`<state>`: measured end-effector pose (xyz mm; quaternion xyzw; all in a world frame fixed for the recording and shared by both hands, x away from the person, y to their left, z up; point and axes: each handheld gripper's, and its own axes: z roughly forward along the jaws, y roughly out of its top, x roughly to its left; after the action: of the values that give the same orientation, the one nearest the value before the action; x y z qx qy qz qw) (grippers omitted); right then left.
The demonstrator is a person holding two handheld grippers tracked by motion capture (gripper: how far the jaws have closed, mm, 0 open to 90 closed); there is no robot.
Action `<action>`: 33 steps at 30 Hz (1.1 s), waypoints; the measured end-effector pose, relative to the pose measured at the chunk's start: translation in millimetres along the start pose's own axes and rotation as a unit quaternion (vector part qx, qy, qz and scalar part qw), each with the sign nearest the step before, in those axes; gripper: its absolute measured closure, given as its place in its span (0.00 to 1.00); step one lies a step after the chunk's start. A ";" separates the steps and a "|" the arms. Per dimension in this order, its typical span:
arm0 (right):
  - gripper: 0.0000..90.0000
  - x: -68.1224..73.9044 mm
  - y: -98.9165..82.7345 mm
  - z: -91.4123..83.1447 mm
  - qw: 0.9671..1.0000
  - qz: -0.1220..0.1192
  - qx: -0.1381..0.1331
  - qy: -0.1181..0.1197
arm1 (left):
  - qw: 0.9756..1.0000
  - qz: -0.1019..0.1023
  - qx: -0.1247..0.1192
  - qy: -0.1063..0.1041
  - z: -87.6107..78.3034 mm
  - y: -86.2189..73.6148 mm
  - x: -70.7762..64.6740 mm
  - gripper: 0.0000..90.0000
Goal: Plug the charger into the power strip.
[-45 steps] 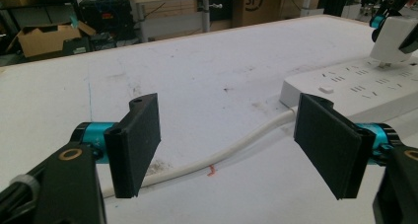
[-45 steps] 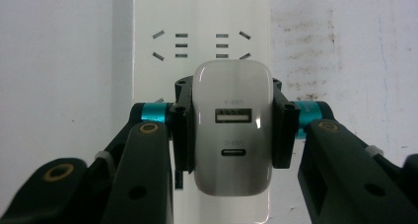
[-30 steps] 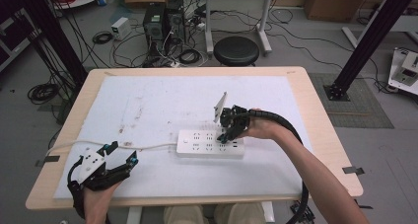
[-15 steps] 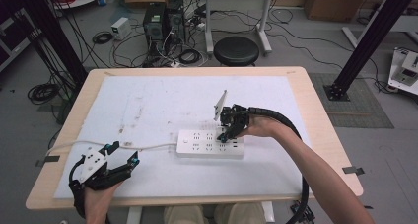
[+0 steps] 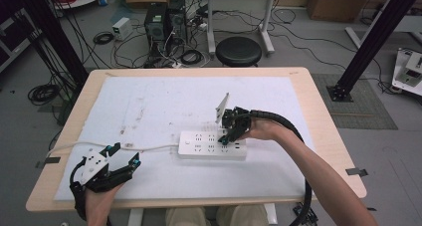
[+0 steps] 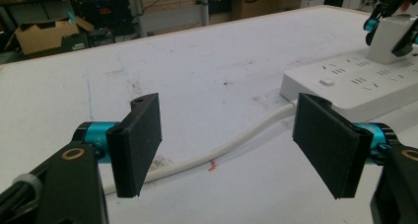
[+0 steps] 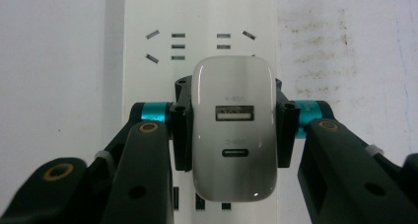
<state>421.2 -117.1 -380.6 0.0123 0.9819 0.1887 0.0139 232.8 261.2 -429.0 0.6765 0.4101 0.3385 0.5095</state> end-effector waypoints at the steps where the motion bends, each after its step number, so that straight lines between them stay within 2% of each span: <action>1: 0.71 -0.6 -1.0 0.2 1.000 -0.001 -0.004 0.002 | 1.000 0.000 0.000 0.000 -0.4 0.5 -0.3 0.30; 10: 0.71 -0.8 -3.8 0.7 1.000 0.002 -0.016 0.002 | 1.000 -0.001 0.000 0.004 -2.9 -1.4 4.0 0.30; 21: 0.70 -4.1 -4.7 0.4 1.000 0.004 -0.023 0.014 | 1.000 -0.004 -0.001 0.008 -4.4 -3.1 7.9 0.30; 22: 0.67 -3.1 -5.5 1.2 1.000 0.009 -0.026 0.014 | 1.000 -0.003 -0.001 0.009 -4.7 -3.5 8.7 0.30; 24: 0.53 -2.8 -7.3 4.0 0.999 0.013 -0.023 0.016 | 1.000 -0.005 -0.002 0.010 -5.2 -3.8 8.9 0.30; 25: 0.53 -2.8 -7.3 4.0 0.999 0.013 -0.023 0.016 | 1.000 -0.005 -0.002 0.010 -5.2 -3.8 8.9 0.30; 29: 0.26 -3.0 -8.6 4.1 0.999 0.034 -0.028 0.015 | 1.000 -0.005 -0.001 0.010 -5.1 -4.8 9.6 0.30; 33: 0.25 -0.3 -10.2 -2.6 0.998 0.029 -0.050 0.012 | 1.000 -0.006 -0.002 0.009 -4.8 -5.1 9.5 0.30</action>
<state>421.3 -127.5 -382.0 0.0374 0.9706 0.2379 -0.0029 231.6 272.5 -432.4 0.6698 0.4187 0.3423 0.5088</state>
